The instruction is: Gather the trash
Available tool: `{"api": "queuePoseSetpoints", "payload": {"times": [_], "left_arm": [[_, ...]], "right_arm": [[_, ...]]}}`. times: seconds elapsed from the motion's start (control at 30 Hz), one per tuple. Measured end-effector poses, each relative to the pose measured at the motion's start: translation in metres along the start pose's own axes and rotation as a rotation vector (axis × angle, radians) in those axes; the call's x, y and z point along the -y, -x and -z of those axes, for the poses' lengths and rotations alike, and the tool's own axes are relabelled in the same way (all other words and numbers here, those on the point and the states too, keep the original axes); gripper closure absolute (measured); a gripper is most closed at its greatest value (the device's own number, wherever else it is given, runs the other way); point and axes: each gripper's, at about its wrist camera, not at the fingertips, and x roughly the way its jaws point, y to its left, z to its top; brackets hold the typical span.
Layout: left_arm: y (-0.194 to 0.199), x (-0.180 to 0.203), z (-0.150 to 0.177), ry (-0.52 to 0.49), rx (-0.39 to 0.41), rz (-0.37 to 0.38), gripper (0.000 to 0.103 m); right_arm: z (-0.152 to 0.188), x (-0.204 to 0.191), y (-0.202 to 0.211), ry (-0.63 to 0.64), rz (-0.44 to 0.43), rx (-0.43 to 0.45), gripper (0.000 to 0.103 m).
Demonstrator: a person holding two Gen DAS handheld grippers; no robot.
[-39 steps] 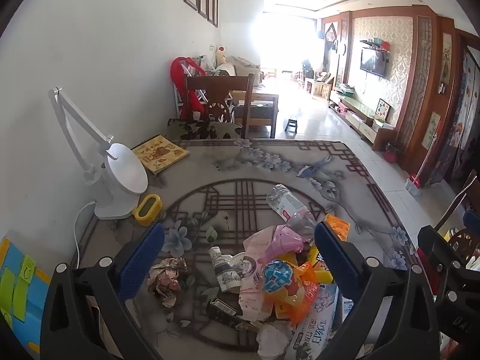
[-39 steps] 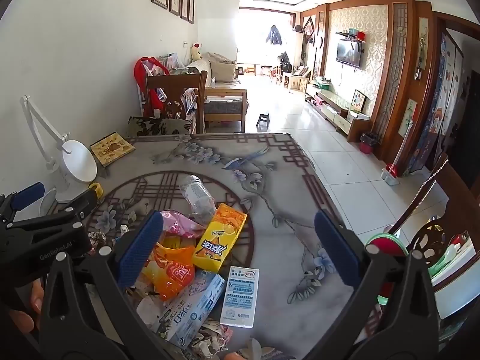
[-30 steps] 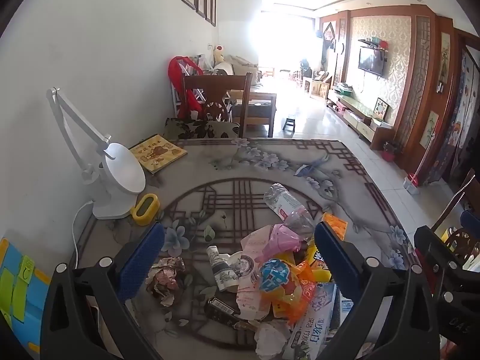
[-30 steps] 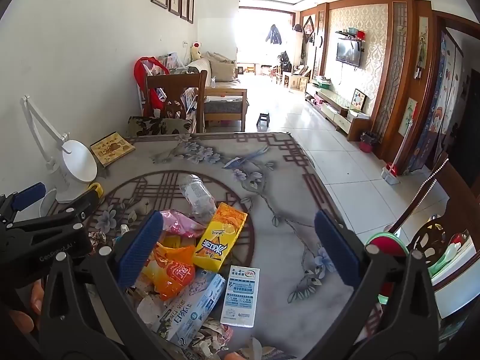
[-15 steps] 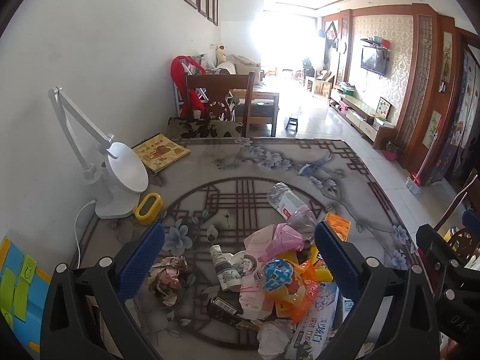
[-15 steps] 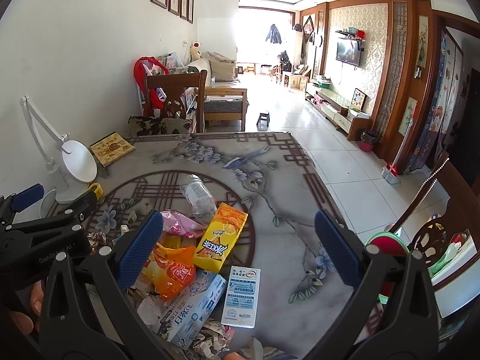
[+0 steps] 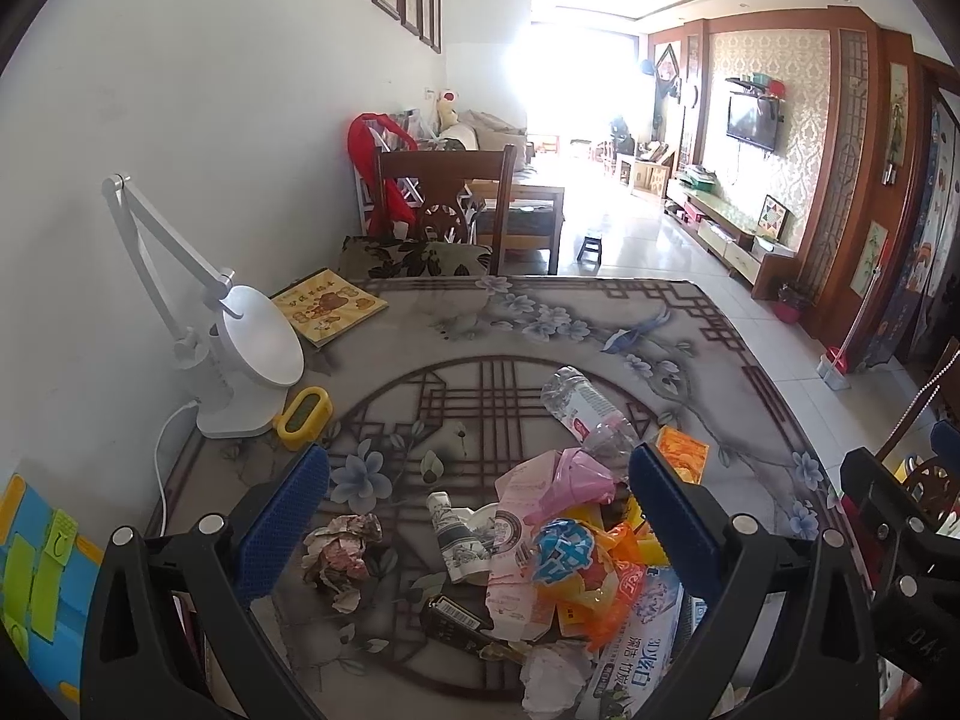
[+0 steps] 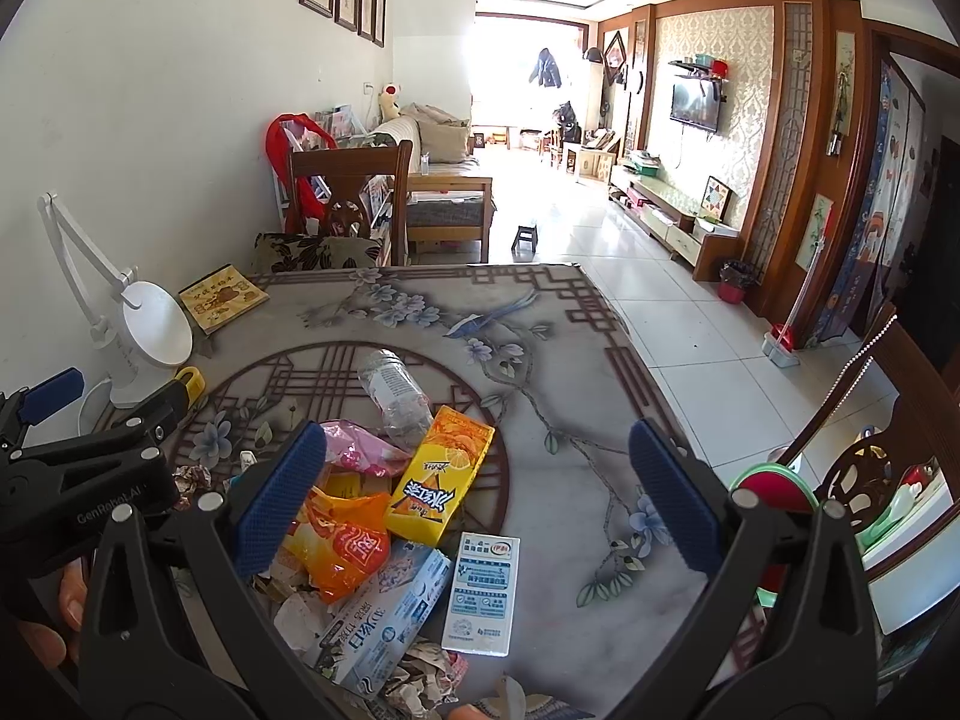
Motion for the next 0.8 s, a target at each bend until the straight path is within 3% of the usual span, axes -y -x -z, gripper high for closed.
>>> {"api": "queuePoseSetpoints", "payload": {"times": [0.8], "left_arm": [[0.0003, -0.002, -0.0003, -0.003, 0.002, -0.004, 0.008]], "right_arm": [[0.0, 0.001, -0.0014, -0.005, -0.001, -0.002, 0.003]]}}
